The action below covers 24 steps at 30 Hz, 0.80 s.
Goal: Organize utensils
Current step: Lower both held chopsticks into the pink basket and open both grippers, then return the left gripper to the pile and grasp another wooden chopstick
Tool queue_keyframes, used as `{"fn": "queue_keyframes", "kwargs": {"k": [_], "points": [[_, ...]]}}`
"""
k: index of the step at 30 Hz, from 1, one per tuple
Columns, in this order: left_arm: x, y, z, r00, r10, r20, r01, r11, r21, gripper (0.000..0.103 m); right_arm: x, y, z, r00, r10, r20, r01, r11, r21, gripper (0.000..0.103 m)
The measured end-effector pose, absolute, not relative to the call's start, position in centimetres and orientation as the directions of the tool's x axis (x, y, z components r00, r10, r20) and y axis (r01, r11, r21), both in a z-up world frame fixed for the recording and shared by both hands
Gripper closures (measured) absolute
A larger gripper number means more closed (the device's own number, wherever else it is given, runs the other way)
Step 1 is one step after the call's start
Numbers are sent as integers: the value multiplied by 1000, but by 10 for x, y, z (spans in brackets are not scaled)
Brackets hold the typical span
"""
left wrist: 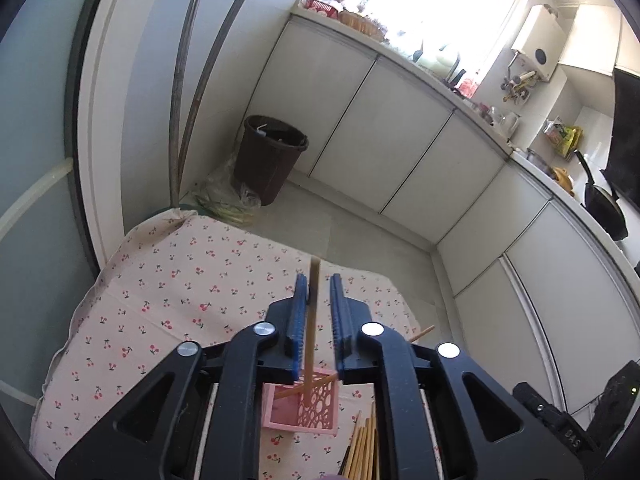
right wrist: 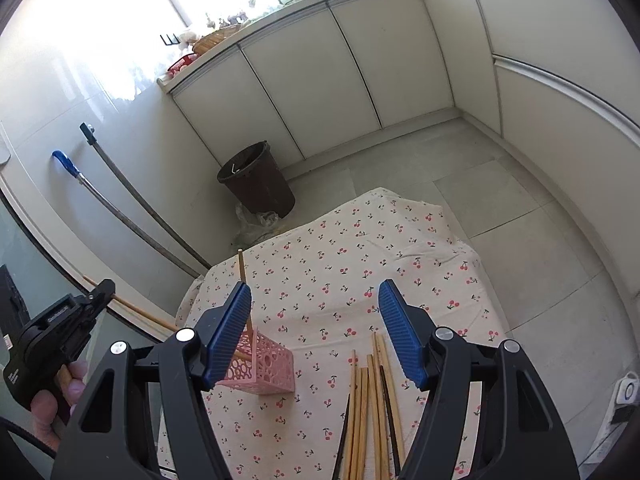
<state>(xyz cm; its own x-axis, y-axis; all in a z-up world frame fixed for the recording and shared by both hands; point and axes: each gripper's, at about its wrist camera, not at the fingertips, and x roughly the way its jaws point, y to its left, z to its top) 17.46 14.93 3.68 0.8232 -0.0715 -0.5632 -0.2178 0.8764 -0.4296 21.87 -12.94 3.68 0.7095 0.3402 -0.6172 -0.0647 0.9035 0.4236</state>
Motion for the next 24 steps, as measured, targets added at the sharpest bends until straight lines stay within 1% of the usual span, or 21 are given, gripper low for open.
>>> {"fn": "queue_keyframes", "kwargs": {"k": [1,4,6,7,11,14,15,18,21,24], "points": [[174,152,34,818,-65,-572,-233,871,-432,71,218,-128,39,713,336,-615,-73,909,411,37],[168,158,38,823,-52,-566,-248,864,-439,58,215,-127,42,723,323,-610,-84,919,386,36],[161,161,44,833,-46,-552,-249,859,-448,52,215,-128,41,718,326,-615,-82,917,391,36],[158,162,46,836,-43,-547,-251,857,-451,49,215,-130,39,713,328,-620,-77,915,395,33],[153,156,51,834,-34,-550,-250,867,-432,45,215,-133,34,697,325,-639,-68,917,393,31],[151,150,46,817,-30,-575,-253,878,-406,43,211,-137,29,688,312,-655,-60,924,377,31],[151,149,43,810,-27,-586,-260,879,-400,41,211,-140,28,684,307,-662,-56,926,373,30],[148,148,30,767,-20,-642,-299,873,-385,35,206,-149,23,678,288,-677,-40,933,357,25],[144,143,9,704,-56,-708,-309,873,-377,30,200,-159,16,665,262,-699,-24,943,331,22],[139,126,-20,605,-89,-791,-274,910,-312,28,192,-172,4,634,261,-727,-6,943,333,20]]}}
